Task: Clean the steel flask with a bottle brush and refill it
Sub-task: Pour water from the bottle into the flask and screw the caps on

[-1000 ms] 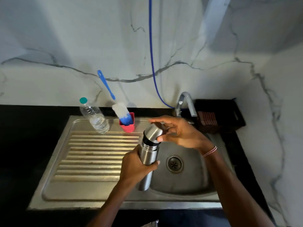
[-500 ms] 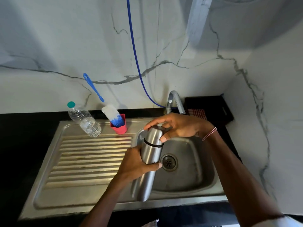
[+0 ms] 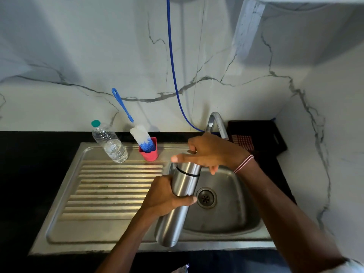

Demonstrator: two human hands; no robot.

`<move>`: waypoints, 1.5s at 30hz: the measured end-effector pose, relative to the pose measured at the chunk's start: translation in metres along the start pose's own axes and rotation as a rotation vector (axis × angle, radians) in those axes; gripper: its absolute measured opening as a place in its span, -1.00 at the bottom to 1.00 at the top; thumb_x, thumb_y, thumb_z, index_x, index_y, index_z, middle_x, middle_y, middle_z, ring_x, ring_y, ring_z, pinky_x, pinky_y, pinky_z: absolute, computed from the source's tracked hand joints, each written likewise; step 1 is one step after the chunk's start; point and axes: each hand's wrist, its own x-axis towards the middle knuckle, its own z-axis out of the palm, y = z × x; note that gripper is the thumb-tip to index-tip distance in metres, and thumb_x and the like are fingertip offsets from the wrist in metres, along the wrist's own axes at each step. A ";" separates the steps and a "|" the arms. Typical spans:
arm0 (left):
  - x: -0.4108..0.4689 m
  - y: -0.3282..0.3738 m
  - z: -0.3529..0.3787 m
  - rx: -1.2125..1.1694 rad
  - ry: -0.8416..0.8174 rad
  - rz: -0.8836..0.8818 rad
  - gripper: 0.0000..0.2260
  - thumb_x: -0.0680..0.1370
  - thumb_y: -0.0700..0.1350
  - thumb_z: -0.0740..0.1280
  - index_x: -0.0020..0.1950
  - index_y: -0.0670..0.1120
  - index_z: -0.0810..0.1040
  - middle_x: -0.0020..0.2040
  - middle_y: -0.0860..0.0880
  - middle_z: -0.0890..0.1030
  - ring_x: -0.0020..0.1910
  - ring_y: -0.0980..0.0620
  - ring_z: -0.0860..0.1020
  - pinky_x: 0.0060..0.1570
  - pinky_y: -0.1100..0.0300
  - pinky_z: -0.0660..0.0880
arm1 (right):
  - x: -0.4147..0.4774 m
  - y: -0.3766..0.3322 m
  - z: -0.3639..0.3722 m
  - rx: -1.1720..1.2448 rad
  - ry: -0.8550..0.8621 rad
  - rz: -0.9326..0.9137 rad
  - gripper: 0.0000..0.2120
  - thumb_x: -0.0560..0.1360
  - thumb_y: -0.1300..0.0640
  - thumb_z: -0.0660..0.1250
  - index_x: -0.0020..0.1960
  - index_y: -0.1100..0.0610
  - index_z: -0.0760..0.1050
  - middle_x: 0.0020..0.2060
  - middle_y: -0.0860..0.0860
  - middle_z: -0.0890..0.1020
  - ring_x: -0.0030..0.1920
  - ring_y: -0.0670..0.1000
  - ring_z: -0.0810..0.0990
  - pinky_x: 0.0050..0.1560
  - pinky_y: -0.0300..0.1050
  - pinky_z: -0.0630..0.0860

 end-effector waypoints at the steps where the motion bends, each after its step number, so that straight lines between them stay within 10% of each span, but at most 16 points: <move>1: 0.000 0.000 0.000 0.005 0.006 -0.003 -0.54 0.12 0.23 0.62 -0.16 0.02 0.61 -0.26 0.08 0.69 -0.26 0.14 0.67 -0.24 0.27 0.51 | 0.000 0.001 -0.001 0.029 0.002 -0.023 -0.34 0.39 -0.47 0.36 0.07 0.11 0.51 -0.24 0.13 0.71 -0.42 -0.04 0.70 -0.20 -0.02 0.68; 4: -0.002 -0.002 -0.003 0.013 0.003 0.003 -0.56 0.12 0.23 0.62 -0.18 0.02 0.60 -0.27 0.09 0.68 -0.26 0.14 0.67 -0.25 0.30 0.48 | -0.007 0.008 -0.016 0.217 -0.125 -0.148 -0.41 0.45 -0.18 0.50 0.42 -0.10 0.44 0.25 -0.12 0.61 -0.04 -0.28 0.67 0.06 -0.24 0.63; 7: -0.003 -0.001 -0.004 0.027 -0.019 0.026 -0.60 0.15 0.17 0.65 -0.20 0.05 0.58 -0.28 0.15 0.67 -0.27 0.16 0.65 -0.26 0.34 0.47 | -0.006 0.019 -0.020 0.273 -0.192 -0.271 -0.54 0.49 0.11 0.53 0.35 -0.13 0.54 0.23 -0.17 0.63 0.12 0.03 0.69 0.18 -0.10 0.62; 10: -0.003 0.001 -0.004 0.038 -0.015 0.036 -0.62 0.17 0.13 0.68 -0.19 0.06 0.58 -0.27 0.16 0.68 -0.27 0.17 0.66 -0.27 0.37 0.46 | -0.002 0.020 -0.010 0.303 -0.091 -0.196 -0.73 0.48 -0.11 0.52 0.13 -0.07 0.65 -0.02 0.01 0.70 -0.11 0.07 0.74 -0.11 -0.08 0.68; 13: -0.003 0.006 -0.001 0.046 -0.025 0.053 -0.62 0.19 0.10 0.69 -0.18 0.08 0.57 -0.27 0.23 0.66 -0.27 0.21 0.64 -0.29 0.42 0.44 | 0.001 0.012 0.002 0.182 0.058 -0.042 -0.41 0.39 -0.43 0.40 -0.13 0.13 0.52 -0.36 0.13 0.63 -0.41 0.07 0.69 -0.32 -0.11 0.63; 16: -0.004 0.006 -0.001 0.020 -0.019 0.051 -0.61 0.17 0.14 0.66 -0.18 0.07 0.57 -0.27 0.23 0.66 -0.27 0.20 0.64 -0.29 0.42 0.43 | 0.002 0.021 0.004 0.273 0.066 -0.080 -0.36 0.32 -0.50 0.40 0.03 0.06 0.59 -0.15 0.08 0.69 -0.23 0.00 0.73 -0.14 -0.01 0.71; 21: -0.006 0.003 -0.004 0.007 -0.041 0.061 -0.64 0.22 0.03 0.70 -0.16 0.05 0.59 -0.25 0.17 0.68 -0.26 0.16 0.65 -0.27 0.37 0.46 | -0.010 0.039 0.002 0.468 -0.130 -0.276 -0.54 0.47 0.09 0.55 0.34 -0.08 0.57 0.20 -0.01 0.66 0.21 0.07 0.65 0.30 0.01 0.57; 27: -0.006 0.001 0.001 0.036 -0.012 0.048 -0.57 0.14 0.23 0.63 -0.17 0.06 0.59 -0.27 0.13 0.68 -0.27 0.17 0.66 -0.26 0.32 0.49 | -0.009 0.020 0.030 0.427 0.181 -0.098 -0.53 0.41 -0.21 0.54 -0.08 0.16 0.48 -0.36 0.04 0.48 -0.39 0.09 0.56 -0.30 0.19 0.65; 30: -0.008 0.003 0.001 -0.015 -0.037 0.061 -0.60 0.15 0.19 0.64 -0.17 0.05 0.61 -0.25 0.10 0.69 -0.26 0.13 0.67 -0.22 0.24 0.52 | -0.009 0.017 0.035 0.325 0.286 -0.120 -0.50 0.39 -0.34 0.47 -0.10 0.11 0.51 -0.36 -0.03 0.54 -0.35 -0.05 0.55 -0.16 0.15 0.61; 34: -0.012 0.014 -0.004 -0.250 -0.165 0.082 -0.63 0.19 0.04 0.63 -0.10 -0.01 0.63 -0.21 0.01 0.70 -0.20 0.06 0.68 -0.18 0.19 0.54 | -0.005 0.032 0.041 0.829 0.019 -0.377 -0.33 0.40 -0.17 0.51 0.35 0.20 0.47 0.19 0.19 0.63 0.24 0.21 0.60 0.31 0.18 0.51; 37: -0.012 0.018 -0.004 -0.433 -0.309 0.103 -0.37 0.26 -0.11 0.61 0.30 -0.11 0.51 -0.02 -0.15 0.70 -0.02 -0.12 0.68 -0.02 0.01 0.60 | -0.002 0.029 0.061 1.273 -0.290 -0.624 -0.12 0.36 -0.03 0.60 0.48 0.33 0.26 0.26 0.39 0.48 0.22 0.40 0.49 0.26 0.30 0.43; 45: -0.013 0.016 0.005 -0.511 -0.337 0.083 -0.44 0.30 -0.13 0.58 0.25 -0.23 0.52 -0.03 -0.17 0.70 -0.05 -0.13 0.68 -0.03 0.03 0.59 | 0.006 0.006 0.082 1.648 -0.056 -0.602 -0.71 0.36 0.32 0.48 -0.05 0.23 0.40 -0.21 0.19 0.49 -0.20 0.17 0.52 0.02 0.16 0.47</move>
